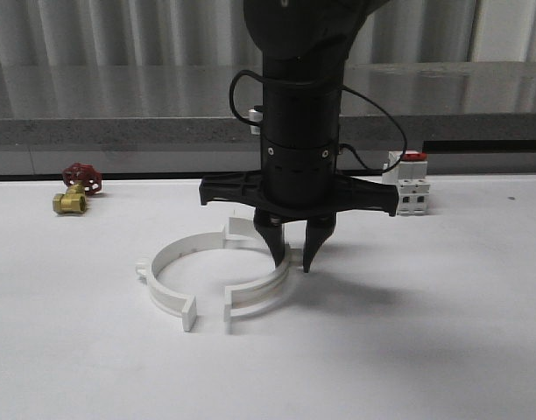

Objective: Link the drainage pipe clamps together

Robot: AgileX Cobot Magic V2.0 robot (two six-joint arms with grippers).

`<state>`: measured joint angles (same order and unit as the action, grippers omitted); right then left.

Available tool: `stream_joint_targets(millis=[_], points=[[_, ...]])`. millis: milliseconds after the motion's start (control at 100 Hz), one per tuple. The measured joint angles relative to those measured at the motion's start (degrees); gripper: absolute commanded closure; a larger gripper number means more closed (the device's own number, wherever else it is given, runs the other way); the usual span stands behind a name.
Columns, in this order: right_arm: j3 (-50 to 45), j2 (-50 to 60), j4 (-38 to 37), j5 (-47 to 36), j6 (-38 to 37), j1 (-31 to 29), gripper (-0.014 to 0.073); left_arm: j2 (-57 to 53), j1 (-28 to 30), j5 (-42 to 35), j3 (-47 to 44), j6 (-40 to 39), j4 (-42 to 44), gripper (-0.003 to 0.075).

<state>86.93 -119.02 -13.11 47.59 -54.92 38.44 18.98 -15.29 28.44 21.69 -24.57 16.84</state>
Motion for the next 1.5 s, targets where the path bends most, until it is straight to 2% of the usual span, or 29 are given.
stream_joint_targets(millis=[560, 650, 820, 960, 1250, 1500], points=[[0.3, -1.6, 4.3, -2.7, -0.1, 0.0, 0.06, 0.0, 0.0, 0.0, 0.0, 0.0, 0.0, 0.0741], [0.3, -1.6, 4.6, -3.2, -0.3, 0.0, 0.0547, 0.0, 0.0, 0.0, 0.0, 0.0, 0.0, 0.0741], [0.3, -1.6, 4.6, -3.6, -0.3, 0.0, 0.037, 0.0, 0.0, 0.0, 0.0, 0.0, 0.0, 0.0741], [0.3, -1.8, 4.6, -3.9, -0.2, 0.0, 0.0288, 0.0, 0.0, 0.0, 0.0, 0.0, 0.0, 0.0741], [0.3, -1.8, 3.9, -4.7, 0.4, 0.0, 0.0258, 0.0, 0.0, 0.0, 0.0, 0.0, 0.0, 0.0741], [0.3, 2.4, -2.1, -6.6, 2.6, 0.0, 0.0258, 0.0, 0.0, 0.0, 0.0, 0.0, 0.0, 0.0741]])
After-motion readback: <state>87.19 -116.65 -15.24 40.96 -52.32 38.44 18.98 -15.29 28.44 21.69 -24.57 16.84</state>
